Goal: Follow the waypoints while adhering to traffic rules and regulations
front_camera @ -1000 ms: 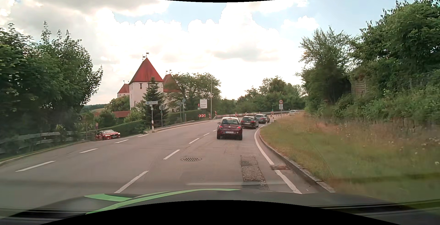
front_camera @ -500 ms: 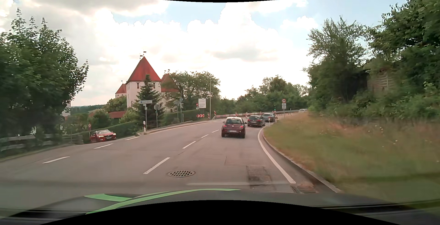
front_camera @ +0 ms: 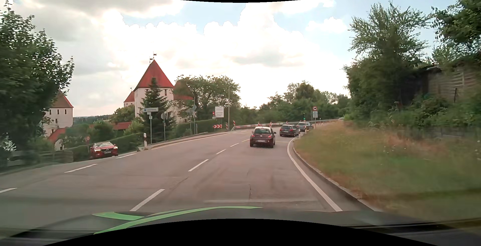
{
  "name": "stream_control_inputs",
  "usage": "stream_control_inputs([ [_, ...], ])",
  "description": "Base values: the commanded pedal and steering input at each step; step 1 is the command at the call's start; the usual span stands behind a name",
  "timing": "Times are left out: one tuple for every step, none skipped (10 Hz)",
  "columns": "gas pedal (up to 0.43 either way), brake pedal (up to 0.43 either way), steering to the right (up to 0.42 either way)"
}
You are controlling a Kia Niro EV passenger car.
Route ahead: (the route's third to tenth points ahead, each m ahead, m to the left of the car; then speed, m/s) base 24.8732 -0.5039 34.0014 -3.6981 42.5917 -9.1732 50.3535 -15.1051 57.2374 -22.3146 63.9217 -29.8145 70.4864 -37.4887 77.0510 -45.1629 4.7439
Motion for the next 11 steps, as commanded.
stream_control_inputs([
  [0.098, 0.000, 0.004],
  [0.098, 0.000, 0.004],
  [0.098, 0.000, 0.004],
  [0.098, 0.000, 0.006],
  [0.098, 0.000, 0.014],
  [0.098, 0.000, 0.025],
  [0.110, 0.000, 0.033],
  [0.110, 0.000, 0.036],
  [0.118, 0.000, 0.039],
  [0.118, 0.000, 0.041],
  [0.118, 0.000, 0.044],
])
